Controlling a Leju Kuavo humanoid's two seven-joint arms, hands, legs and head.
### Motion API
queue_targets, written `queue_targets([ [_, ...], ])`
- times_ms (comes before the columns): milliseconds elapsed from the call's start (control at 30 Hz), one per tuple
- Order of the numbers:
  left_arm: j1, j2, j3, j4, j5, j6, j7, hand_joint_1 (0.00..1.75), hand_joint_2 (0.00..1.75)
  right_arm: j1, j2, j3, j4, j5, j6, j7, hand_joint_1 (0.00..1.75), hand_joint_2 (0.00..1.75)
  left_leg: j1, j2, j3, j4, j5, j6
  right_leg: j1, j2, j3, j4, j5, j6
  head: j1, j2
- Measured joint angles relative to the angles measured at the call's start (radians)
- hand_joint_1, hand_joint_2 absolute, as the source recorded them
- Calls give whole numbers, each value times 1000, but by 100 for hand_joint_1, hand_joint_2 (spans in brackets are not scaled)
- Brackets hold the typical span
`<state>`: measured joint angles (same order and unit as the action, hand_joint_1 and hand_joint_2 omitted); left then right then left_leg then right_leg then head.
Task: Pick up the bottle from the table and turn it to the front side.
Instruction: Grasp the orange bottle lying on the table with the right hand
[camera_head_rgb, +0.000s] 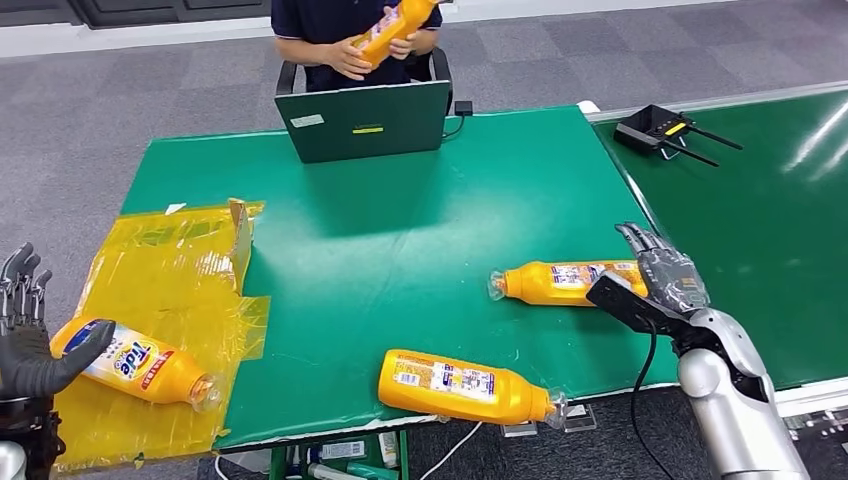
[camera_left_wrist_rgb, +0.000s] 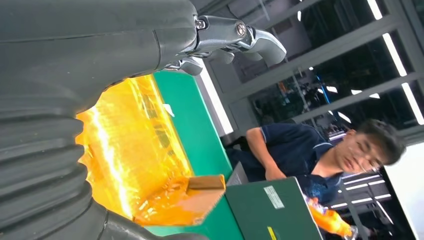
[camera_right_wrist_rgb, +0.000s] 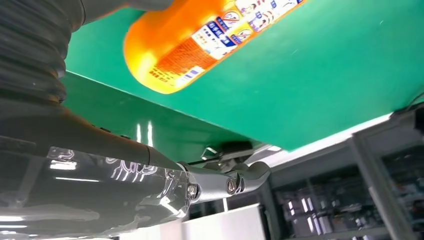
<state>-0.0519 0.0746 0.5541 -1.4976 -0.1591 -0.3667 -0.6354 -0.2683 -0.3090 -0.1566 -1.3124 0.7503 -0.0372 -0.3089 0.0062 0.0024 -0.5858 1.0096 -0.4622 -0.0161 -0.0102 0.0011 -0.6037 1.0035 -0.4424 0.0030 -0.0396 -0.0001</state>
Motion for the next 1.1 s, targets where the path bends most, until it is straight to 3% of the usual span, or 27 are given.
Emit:
queue_targets([
  [400, 7, -4, -67, -12, 0, 5, -19, 0, 175, -118, -12, 142, 157, -23, 28, -23, 0, 175, 0, 0, 0, 0, 0, 0, 1, 0, 0, 0, 0, 0, 0, 0],
  [700, -45, 32, -117, 55, 12, 7, -47, 0, 175, -180, -34, 241, 229, -86, 50, -44, 0, 175, 0, 0, 0, 0, 1, 0, 0, 0, 0, 0, 0, 0, 0, 0],
  [1100, -36, 45, -143, 78, 23, 14, -64, 0, 175, -180, -48, 319, 255, -116, 34, -53, 0, 175, 0, -1, 0, 0, 0, 0, 0, 0, 0, 0, 0, 0, 0, 0],
])
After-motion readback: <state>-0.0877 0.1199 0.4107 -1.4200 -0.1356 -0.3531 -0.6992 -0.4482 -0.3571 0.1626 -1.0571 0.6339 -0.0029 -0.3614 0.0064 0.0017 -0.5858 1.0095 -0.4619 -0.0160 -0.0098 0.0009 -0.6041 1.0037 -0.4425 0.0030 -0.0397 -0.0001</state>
